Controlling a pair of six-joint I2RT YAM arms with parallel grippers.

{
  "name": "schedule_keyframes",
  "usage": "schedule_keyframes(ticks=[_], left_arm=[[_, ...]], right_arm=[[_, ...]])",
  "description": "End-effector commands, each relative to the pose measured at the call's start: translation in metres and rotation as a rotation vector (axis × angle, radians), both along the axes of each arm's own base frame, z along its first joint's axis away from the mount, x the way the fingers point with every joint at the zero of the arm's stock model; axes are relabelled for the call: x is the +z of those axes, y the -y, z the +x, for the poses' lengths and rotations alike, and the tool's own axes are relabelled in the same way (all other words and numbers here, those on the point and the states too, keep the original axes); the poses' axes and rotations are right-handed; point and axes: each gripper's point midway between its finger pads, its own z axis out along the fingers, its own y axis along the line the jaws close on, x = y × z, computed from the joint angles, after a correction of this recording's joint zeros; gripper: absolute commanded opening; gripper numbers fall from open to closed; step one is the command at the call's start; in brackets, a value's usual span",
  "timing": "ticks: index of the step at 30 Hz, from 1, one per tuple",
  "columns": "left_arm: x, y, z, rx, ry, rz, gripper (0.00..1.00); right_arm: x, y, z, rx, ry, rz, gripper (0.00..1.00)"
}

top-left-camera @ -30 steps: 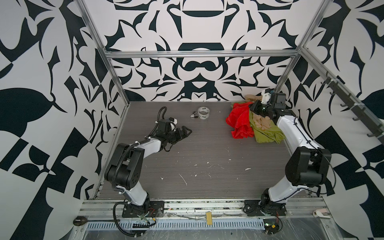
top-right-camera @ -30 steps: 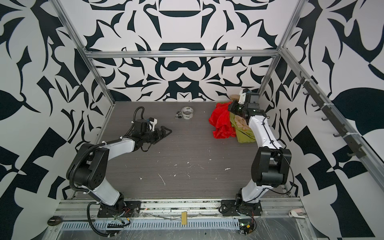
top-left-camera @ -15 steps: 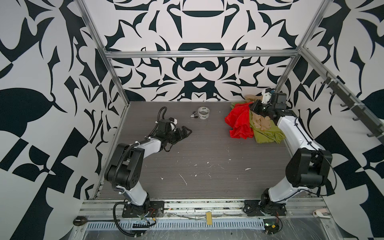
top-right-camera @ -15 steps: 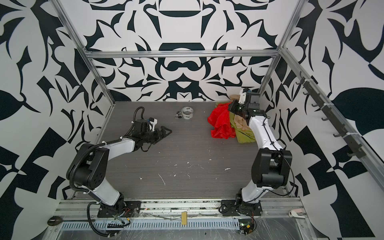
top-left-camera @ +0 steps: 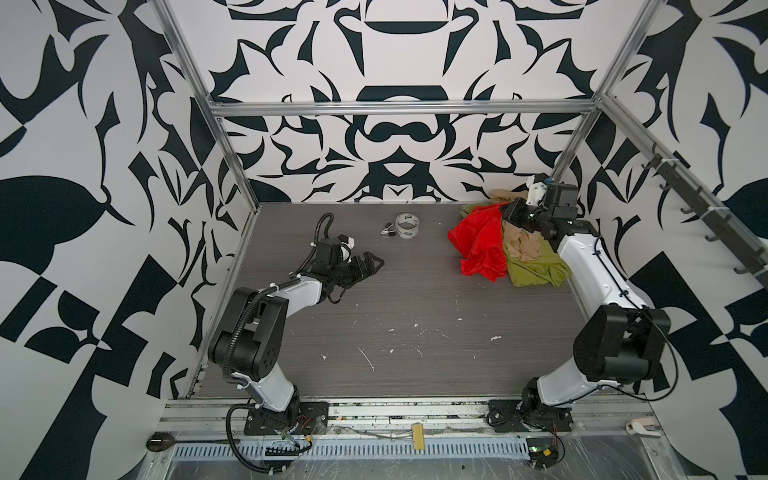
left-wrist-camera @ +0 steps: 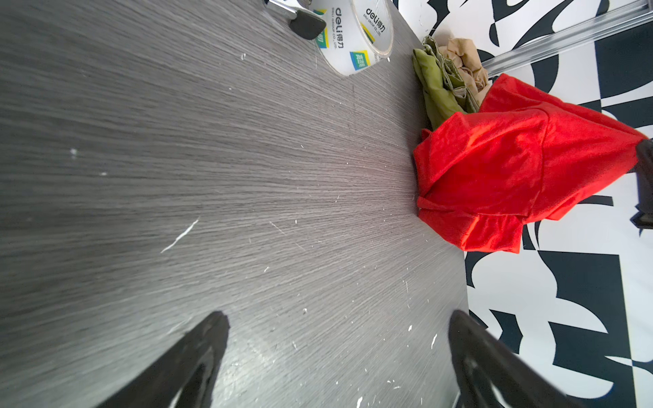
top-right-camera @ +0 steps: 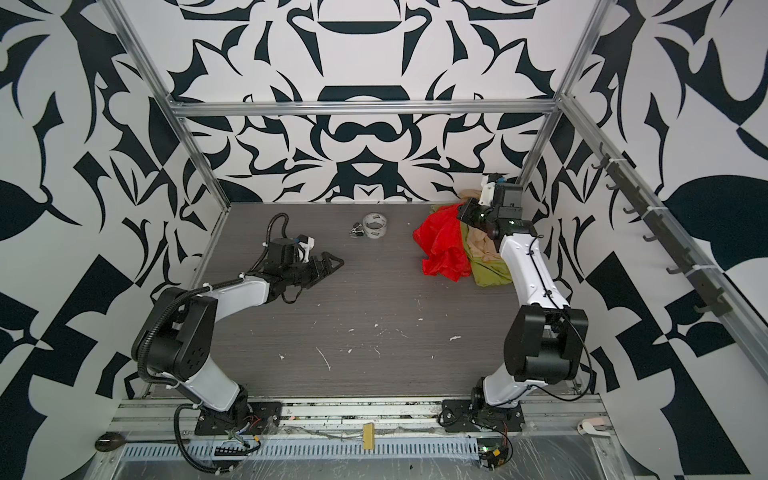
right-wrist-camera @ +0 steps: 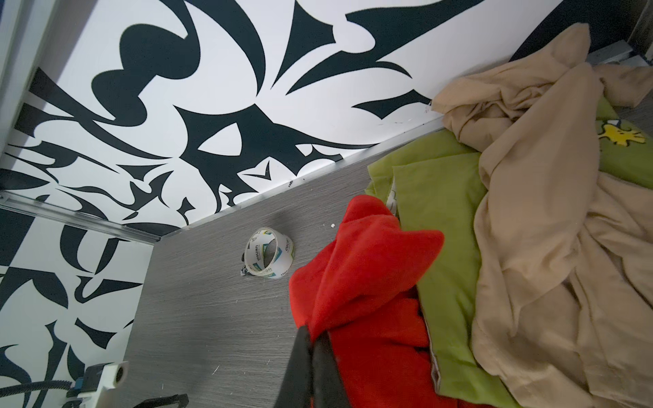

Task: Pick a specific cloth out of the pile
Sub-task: 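Keep lifting the red cloth clear of the green cloth with the right gripper, then raise the red cloth higher off the pile with the right gripper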

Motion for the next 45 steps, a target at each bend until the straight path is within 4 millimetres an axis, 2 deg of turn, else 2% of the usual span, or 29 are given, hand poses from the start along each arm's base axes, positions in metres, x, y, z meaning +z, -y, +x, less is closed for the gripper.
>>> schedule_keyframes(ticks=[1,24,45], left_arm=[[0.009,0.001,-0.003,-0.002,0.022,-0.016,1.00],[0.012,0.003,-0.004,-0.007,0.030,-0.017,1.00],[0.016,0.005,-0.004,-0.007,0.038,-0.022,0.99]], right_arm=[[0.039,-0.003,-0.003,0.012,0.120,0.003,0.00],[0.054,-0.006,-0.013,0.018,0.147,0.013,0.00],[0.081,-0.012,-0.026,0.034,0.204,0.046,0.00]])
